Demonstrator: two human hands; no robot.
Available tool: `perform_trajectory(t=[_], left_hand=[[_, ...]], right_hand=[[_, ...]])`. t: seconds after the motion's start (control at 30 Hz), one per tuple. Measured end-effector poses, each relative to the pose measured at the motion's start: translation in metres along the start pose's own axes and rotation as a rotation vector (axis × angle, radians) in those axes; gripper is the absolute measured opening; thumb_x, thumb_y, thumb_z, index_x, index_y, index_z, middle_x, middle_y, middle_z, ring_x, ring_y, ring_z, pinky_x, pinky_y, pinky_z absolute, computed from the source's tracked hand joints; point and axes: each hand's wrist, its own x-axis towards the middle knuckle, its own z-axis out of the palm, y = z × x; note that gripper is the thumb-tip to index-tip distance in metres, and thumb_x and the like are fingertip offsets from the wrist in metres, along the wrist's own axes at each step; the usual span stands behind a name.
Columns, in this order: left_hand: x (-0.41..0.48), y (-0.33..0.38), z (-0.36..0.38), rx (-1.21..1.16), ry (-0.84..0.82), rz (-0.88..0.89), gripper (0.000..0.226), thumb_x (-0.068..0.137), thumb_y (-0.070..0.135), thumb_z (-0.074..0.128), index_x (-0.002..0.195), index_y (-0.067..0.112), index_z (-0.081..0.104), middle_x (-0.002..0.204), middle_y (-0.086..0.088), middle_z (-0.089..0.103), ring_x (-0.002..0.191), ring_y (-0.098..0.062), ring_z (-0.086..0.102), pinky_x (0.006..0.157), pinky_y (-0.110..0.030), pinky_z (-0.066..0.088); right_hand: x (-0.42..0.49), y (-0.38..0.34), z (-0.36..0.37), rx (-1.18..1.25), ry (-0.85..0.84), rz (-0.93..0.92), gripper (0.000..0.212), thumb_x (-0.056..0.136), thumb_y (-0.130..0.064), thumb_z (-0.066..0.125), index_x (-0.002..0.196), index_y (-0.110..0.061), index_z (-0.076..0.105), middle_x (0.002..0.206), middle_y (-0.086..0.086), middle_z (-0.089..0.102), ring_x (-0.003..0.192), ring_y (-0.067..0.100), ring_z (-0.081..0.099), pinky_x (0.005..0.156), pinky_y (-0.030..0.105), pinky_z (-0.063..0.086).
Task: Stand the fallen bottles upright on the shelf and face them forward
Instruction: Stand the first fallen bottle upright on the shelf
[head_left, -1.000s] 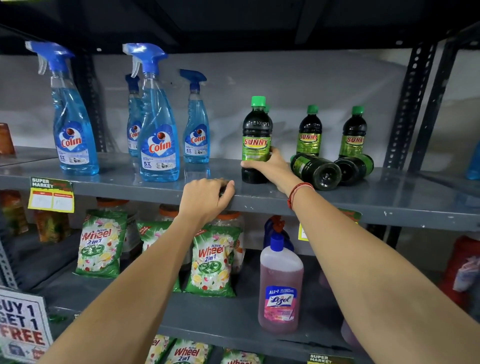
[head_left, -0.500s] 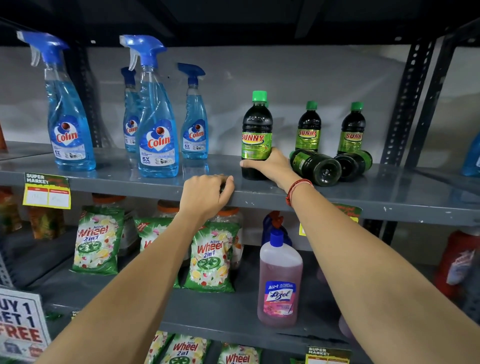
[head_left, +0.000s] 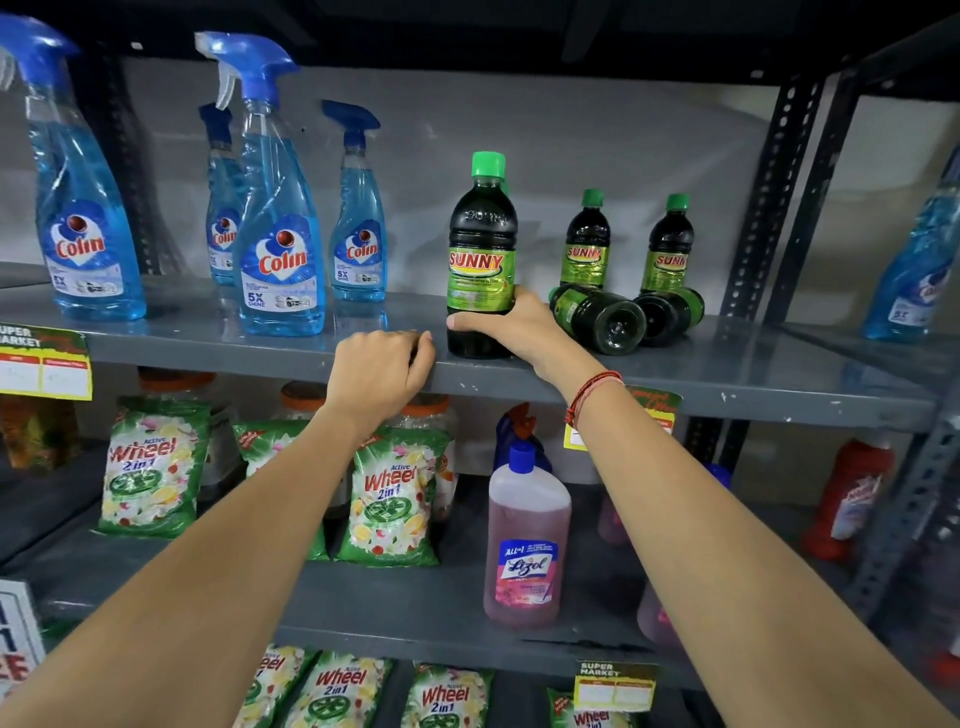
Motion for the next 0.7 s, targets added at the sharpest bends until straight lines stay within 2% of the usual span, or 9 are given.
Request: perform_trajectory(t=[0.2,0.37,0.43,0.5,0.57,0.6,0.67,0.7], left_hand=[[-0.001,0.000,-0.001,0.006,-0.011,0.005,0.055,0.091,0.038,0.022,0.060,0.009,0.059,0.057,-0.012,0.064,0.051,-0.031,0.058,0.049,-0.027,0.027],[-0.002,0.002,-0.003,0.029,-0.022,-0.016,0.058,0.090,0.038,0.022,0.064,0.008,0.063,0.061,-0.015,0.067,0.055,-0.035,0.060,0.050,-0.027,0.030],[-0.003,0.006,-0.004,0.014,-0.012,-0.030,0.055,0.092,0.037,0.025,0.073,0.005,0.066,0.066,-0.018,0.068,0.059,-0.036,0.061,0.053,-0.032,0.037],[-0.008,0.010,-0.003,-0.039,0.034,-0.087,0.052,0.093,0.036,0.027,0.102,0.002,0.065,0.077,-0.023,0.070,0.070,-0.038,0.064,0.065,-0.040,0.045],[-0.015,0.019,-0.001,-0.171,0.077,-0.185,0.051,0.094,0.036,0.029,0.128,0.003,0.049,0.109,-0.025,0.065,0.101,-0.037,0.059,0.087,-0.047,0.042],[-0.018,0.027,-0.002,-0.245,0.104,-0.203,0.052,0.094,0.036,0.030,0.134,0.004,0.042,0.126,-0.024,0.056,0.117,-0.035,0.050,0.096,-0.047,0.036],[-0.018,0.050,-0.006,-0.325,0.174,-0.125,0.053,0.093,0.035,0.033,0.137,0.005,0.038,0.141,-0.020,0.040,0.131,-0.031,0.034,0.104,-0.042,0.026],[-0.016,0.064,-0.009,-0.338,0.196,-0.056,0.052,0.093,0.034,0.035,0.136,0.005,0.039,0.142,-0.020,0.038,0.131,-0.030,0.032,0.104,-0.039,0.024]], right_hand=[[-0.010,-0.006,-0.003,0.013,-0.049,0.025,0.090,0.038,-0.061,0.080,0.119,-0.026,0.062,0.116,-0.004,0.069,0.107,0.016,0.063,0.098,0.037,0.051],[-0.007,-0.003,0.001,-0.031,-0.055,0.037,0.097,0.037,-0.068,0.078,0.122,-0.026,0.060,0.118,-0.003,0.068,0.109,0.018,0.062,0.099,0.039,0.050],[0.000,0.004,0.002,-0.038,-0.076,0.042,0.109,0.031,-0.075,0.079,0.126,-0.025,0.057,0.120,-0.003,0.067,0.111,0.018,0.062,0.100,0.040,0.049],[-0.012,-0.002,-0.001,-0.045,-0.061,0.023,0.114,0.031,-0.079,0.078,0.128,-0.024,0.054,0.121,-0.003,0.066,0.113,0.017,0.061,0.101,0.040,0.049],[-0.030,-0.013,-0.010,0.004,0.015,0.001,0.094,0.056,-0.063,0.082,0.133,-0.020,0.049,0.126,-0.001,0.063,0.116,0.017,0.059,0.102,0.034,0.047],[-0.033,-0.014,-0.016,0.067,0.081,-0.021,0.082,0.069,-0.052,0.080,0.135,-0.016,0.047,0.124,0.001,0.063,0.113,0.016,0.059,0.097,0.028,0.047],[-0.036,-0.016,-0.031,0.110,0.256,-0.132,0.060,0.083,-0.036,0.074,0.130,-0.006,0.051,0.105,0.001,0.062,0.092,0.009,0.060,0.078,0.013,0.047],[-0.036,-0.019,-0.040,0.073,0.349,-0.204,0.049,0.087,-0.031,0.070,0.124,-0.002,0.055,0.098,0.002,0.061,0.085,0.009,0.059,0.074,0.012,0.047]])
